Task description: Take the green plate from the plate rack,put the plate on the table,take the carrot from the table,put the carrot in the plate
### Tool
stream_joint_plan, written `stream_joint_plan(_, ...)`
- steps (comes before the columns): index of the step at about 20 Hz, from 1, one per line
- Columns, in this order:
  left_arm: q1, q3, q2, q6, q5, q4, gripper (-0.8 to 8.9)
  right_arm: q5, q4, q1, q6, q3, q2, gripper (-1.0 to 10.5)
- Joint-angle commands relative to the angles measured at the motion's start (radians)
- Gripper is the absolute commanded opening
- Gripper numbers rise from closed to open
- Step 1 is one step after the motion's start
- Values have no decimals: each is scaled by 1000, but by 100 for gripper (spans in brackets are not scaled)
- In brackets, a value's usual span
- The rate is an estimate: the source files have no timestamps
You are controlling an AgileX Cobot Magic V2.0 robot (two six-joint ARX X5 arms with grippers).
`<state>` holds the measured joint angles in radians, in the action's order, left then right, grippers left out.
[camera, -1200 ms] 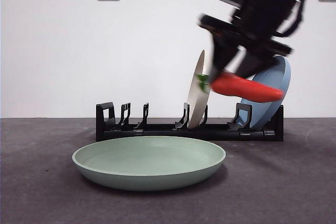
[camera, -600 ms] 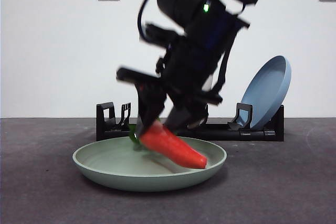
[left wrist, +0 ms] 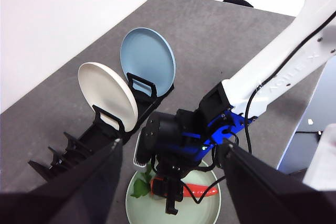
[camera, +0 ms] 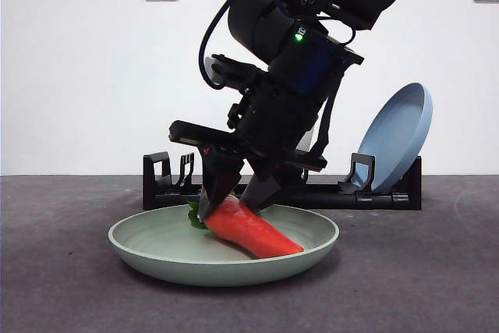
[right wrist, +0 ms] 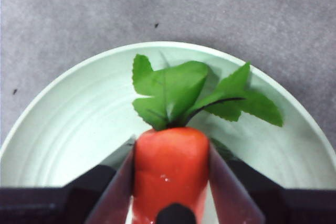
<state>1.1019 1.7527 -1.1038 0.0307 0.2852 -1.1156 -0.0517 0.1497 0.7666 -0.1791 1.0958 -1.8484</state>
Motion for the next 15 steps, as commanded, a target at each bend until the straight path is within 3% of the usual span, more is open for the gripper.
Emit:
stream_joint_plan(1, 2, -2, 2, -13, 2, -14, 315, -2, 25, 3, 1, -2, -8, 492)
stream_joint_plan(2, 2, -2, 2, -13, 2, -18, 315, -2, 40, 2, 1, -2, 5, 538)
stream_joint_plan(8, 2, -2, 2, -13, 2, -20, 315, 0, 123, 2, 3, -2, 234, 537)
stream_joint_plan(15, 2, -2, 2, -13, 0, -125, 315, -3, 689, 14, 4, -2, 715, 532)
